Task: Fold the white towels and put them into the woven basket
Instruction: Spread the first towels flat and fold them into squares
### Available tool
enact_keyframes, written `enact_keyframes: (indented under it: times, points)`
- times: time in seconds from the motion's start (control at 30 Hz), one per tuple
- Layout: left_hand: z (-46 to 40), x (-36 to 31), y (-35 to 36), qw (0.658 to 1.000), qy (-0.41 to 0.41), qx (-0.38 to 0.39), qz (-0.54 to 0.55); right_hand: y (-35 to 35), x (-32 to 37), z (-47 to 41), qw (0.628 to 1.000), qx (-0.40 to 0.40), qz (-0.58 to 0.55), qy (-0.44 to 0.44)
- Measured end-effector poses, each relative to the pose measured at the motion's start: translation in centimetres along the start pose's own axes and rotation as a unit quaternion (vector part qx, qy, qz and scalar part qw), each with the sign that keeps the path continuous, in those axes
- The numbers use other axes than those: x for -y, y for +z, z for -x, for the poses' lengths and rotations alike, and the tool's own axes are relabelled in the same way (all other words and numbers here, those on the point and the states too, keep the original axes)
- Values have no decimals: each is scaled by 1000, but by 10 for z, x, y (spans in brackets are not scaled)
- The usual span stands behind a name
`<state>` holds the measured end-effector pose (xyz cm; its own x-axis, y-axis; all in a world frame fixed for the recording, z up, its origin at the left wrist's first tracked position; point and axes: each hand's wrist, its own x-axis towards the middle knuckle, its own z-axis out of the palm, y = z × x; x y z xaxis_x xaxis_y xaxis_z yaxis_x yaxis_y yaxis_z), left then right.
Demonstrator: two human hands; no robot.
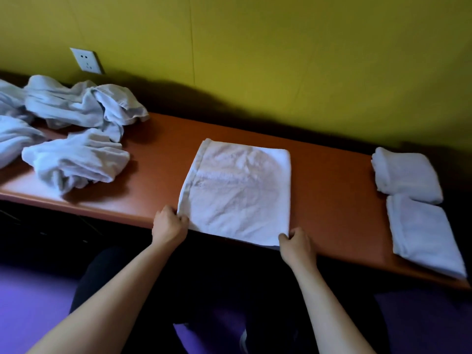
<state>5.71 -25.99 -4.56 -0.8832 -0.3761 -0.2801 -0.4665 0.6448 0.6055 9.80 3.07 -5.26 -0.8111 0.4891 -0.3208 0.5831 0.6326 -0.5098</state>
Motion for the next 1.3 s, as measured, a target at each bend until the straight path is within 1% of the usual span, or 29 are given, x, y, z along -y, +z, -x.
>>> enact_keyframes:
  times: [0.07, 0.13, 0.2, 0.23, 0.27, 0.33, 0.4, 0.47, 0.57, 0.6, 0.63, 0.67, 0.7, 0.77, 0.83, 0.9, 1.0, 1.1, 1.3]
  points:
    - [10, -1, -3, 999, -16, -2, 51, -5, -1, 6, 998, -12, -57, -14]
    - [24, -3, -6, 985, -54, 11, 165, -15, -4, 17, 992, -35, -115, -35]
    - [38, -2, -11, 944, -89, 34, 316, -23, -12, 30, 983, -48, -173, -51]
    - [45, -1, -13, 921, -95, 45, 376, -27, -17, 36, 978, -55, -194, -59]
    - [53, 1, -16, 906, -93, 54, 409, -30, -23, 41, 973, -59, -214, -65]
    - [68, 5, -21, 901, -71, 62, 423, -36, -33, 48, 959, -58, -270, -68]
    - [79, 9, -28, 906, -55, 61, 414, -44, -39, 53, 933, -35, -356, -47]
    - [85, 15, -34, 902, -53, 81, 422, -53, -38, 58, 898, -7, -441, -1]
    - [84, 19, -41, 865, -32, 140, 481, -70, -33, 61, 832, 51, -550, 50]
    - [82, 16, -43, 865, -15, 144, 480, -75, -32, 58, 815, 70, -573, 53]
    - [79, 13, -44, 875, 4, 132, 465, -78, -31, 54, 808, 79, -582, 50]
    - [75, 8, -44, 891, 24, 106, 440, -80, -28, 49, 817, 77, -570, 36]
    - [68, 4, -44, 909, 44, 75, 407, -81, -25, 43, 841, 61, -538, 13]
    - [51, -5, -45, 938, 92, 24, 332, -79, -18, 25, 886, 1, -463, -31]
    - [31, -15, -45, 956, 139, -9, 258, -76, -9, 2, 909, -67, -405, -75]
    - [9, -27, -44, 964, 154, -39, 213, -72, 3, -24, 926, -110, -344, -113]
    - [-23, -49, -39, 971, 155, -75, 164, -66, 23, -66, 937, -137, -288, -145]
    - [-55, -66, -33, 976, 149, -95, 127, -57, 41, -107, 944, -142, -261, -146]
    - [-101, -77, -14, 986, 115, -97, 72, -39, 63, -152, 950, -145, -226, -160]
